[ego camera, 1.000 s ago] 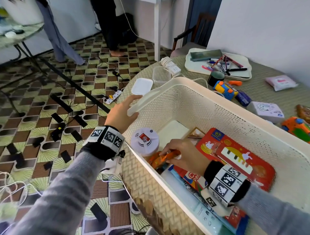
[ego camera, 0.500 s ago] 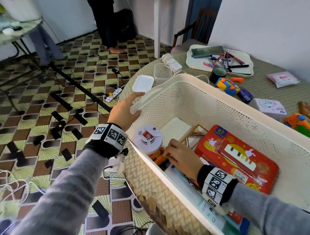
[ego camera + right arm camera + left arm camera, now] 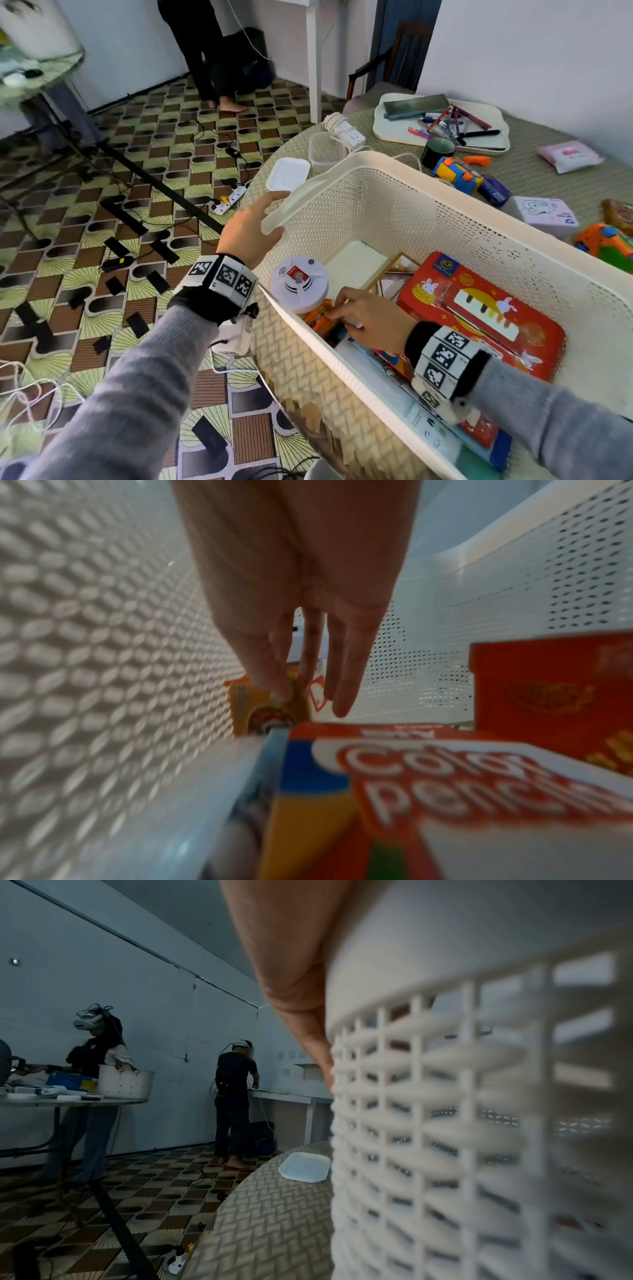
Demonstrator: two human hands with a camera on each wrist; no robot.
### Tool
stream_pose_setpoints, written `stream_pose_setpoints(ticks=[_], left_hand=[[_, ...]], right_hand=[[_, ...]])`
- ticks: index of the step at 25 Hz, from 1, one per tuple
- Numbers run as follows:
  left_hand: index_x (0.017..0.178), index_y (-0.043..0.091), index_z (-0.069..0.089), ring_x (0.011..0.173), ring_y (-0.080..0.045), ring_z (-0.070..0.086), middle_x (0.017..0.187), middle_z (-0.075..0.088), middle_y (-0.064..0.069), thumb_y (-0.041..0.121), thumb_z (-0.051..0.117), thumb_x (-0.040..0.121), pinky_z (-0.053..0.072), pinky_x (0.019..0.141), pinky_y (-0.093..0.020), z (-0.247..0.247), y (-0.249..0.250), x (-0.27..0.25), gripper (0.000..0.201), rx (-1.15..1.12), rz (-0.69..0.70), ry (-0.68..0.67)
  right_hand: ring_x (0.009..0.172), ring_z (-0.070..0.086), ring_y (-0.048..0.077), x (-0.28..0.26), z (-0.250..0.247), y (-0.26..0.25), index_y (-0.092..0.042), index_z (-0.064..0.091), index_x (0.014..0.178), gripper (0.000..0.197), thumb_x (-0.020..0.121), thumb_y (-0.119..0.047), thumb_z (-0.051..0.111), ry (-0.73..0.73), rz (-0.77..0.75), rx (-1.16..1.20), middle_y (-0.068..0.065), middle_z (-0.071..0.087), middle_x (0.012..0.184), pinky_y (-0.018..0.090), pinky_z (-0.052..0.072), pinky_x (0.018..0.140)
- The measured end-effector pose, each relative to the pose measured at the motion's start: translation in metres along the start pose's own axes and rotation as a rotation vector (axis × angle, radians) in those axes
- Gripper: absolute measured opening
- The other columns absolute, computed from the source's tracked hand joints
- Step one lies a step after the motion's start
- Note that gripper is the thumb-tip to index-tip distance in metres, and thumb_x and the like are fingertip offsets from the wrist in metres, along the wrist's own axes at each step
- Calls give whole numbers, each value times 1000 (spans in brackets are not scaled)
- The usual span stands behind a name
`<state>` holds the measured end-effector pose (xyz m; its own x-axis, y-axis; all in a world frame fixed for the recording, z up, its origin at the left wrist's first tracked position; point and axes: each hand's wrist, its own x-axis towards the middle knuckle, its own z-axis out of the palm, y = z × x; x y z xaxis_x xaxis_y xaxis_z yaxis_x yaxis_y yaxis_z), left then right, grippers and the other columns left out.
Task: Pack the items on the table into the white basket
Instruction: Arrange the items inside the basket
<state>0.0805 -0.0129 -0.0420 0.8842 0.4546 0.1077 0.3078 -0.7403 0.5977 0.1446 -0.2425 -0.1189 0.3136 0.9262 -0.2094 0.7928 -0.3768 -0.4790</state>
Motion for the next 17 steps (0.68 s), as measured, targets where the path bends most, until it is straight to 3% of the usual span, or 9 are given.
stream_pose_setpoints(ticks=[2,4,7,9,12,14,15,17], left_hand=[[134,33,46,79,-24,62,88,68,-5,13,64,86,50,72,-34,0,0,0,55,-5,-1,1],[136,32,46,83,-24,62,94,68,-5,13,64,87,48,73,-33,1,0,0,55,-1,4,6],[140,27,44,98,-24,60,114,65,-5,12,63,88,40,80,-25,1,-2,0,57,57,24,6],[143,26,39,102,-26,59,121,63,-7,11,61,90,40,83,-27,2,-2,-1,60,98,21,-18],[145,22,36,102,-27,59,124,60,-12,9,59,89,43,84,-30,1,3,-8,62,116,10,-41],[143,17,39,116,-27,53,134,53,-10,12,62,88,40,97,-35,-1,11,-18,60,169,42,-31],[140,16,43,124,-25,49,137,50,-8,15,63,88,37,104,-37,-3,15,-22,56,190,66,-30],[135,17,48,130,-21,43,140,49,-5,21,65,88,32,110,-37,-6,31,-32,50,195,105,-54]], right_hand=[[105,56,16,-1,-11,3,-23,65,119,35,89,-11,53,-2,44,49,-1,60,116,36,46,92],[107,57,13,-5,-22,6,-21,66,117,31,90,-12,53,14,88,53,-2,63,117,29,44,94],[102,58,10,-13,-36,5,-16,68,114,28,91,-11,53,75,112,80,-1,66,115,21,44,90],[96,61,11,-18,-44,5,-13,68,114,27,91,-8,54,145,103,103,1,68,113,17,44,82],[92,65,15,-27,-56,6,-13,68,113,28,90,-6,55,211,101,157,2,69,111,23,49,80],[91,66,18,-36,-65,8,-13,70,110,26,89,-5,57,285,92,247,3,71,105,31,52,83],[91,66,18,-40,-69,7,-12,71,108,24,89,-4,58,328,86,292,4,71,103,30,53,83],[88,66,17,-55,-81,3,-11,72,104,22,88,-2,60,424,78,339,3,71,99,18,51,78]])
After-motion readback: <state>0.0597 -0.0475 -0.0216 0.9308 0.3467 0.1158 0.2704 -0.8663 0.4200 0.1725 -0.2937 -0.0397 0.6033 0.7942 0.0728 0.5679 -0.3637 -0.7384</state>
